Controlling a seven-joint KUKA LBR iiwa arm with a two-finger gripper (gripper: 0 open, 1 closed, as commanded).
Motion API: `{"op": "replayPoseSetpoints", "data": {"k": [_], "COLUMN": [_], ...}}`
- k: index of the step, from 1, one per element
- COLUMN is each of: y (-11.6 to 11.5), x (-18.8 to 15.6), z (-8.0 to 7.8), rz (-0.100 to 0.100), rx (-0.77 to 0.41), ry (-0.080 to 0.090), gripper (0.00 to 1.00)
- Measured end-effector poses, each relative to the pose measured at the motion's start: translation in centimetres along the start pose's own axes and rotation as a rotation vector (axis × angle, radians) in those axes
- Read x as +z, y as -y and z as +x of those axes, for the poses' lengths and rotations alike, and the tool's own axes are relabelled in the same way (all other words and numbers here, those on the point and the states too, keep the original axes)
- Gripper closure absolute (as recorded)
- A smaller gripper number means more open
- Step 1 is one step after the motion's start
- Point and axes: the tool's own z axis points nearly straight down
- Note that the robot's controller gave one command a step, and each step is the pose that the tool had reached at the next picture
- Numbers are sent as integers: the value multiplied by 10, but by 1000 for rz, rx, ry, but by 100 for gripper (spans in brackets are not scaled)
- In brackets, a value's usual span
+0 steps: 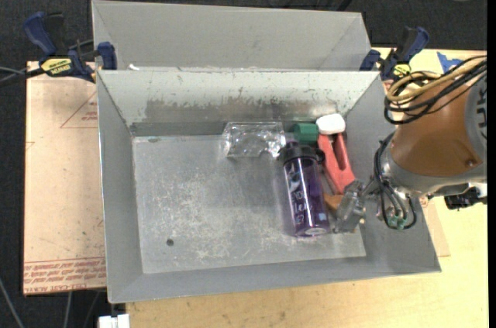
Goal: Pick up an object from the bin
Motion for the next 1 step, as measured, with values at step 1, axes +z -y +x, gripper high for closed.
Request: {"op": "replayPoseSetpoints", "data": {"k": [1], "y": [0], "x": [-3], "z": [0], "rz": [0], "rx": [0], "ry": [-2], "gripper": [100]}}
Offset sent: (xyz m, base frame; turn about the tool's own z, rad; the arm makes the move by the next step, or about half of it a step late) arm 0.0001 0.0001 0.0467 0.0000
